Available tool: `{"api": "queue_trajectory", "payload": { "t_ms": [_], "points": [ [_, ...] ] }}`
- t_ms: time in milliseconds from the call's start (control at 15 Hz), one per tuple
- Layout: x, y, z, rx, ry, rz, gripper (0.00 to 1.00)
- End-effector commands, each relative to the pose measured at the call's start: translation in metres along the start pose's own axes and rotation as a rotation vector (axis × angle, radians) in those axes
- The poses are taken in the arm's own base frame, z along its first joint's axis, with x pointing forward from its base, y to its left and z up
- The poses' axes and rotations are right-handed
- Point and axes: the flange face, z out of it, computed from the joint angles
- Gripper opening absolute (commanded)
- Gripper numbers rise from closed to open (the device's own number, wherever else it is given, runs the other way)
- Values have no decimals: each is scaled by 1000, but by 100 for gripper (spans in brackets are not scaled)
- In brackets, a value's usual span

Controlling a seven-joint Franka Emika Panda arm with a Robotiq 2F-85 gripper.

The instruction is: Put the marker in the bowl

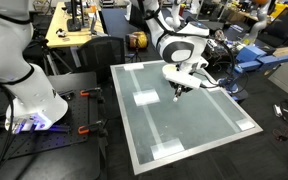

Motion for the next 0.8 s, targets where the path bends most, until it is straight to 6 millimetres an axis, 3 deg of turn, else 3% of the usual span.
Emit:
{"api": "queue_trajectory", "payload": {
  "t_ms": [0, 400, 733],
  "points": [
    [-7, -10, -50, -44, 49, 55, 5],
    [18, -36, -102, -97, 171, -2, 5],
    [57, -62, -118, -78, 278, -39, 5]
  ]
}}
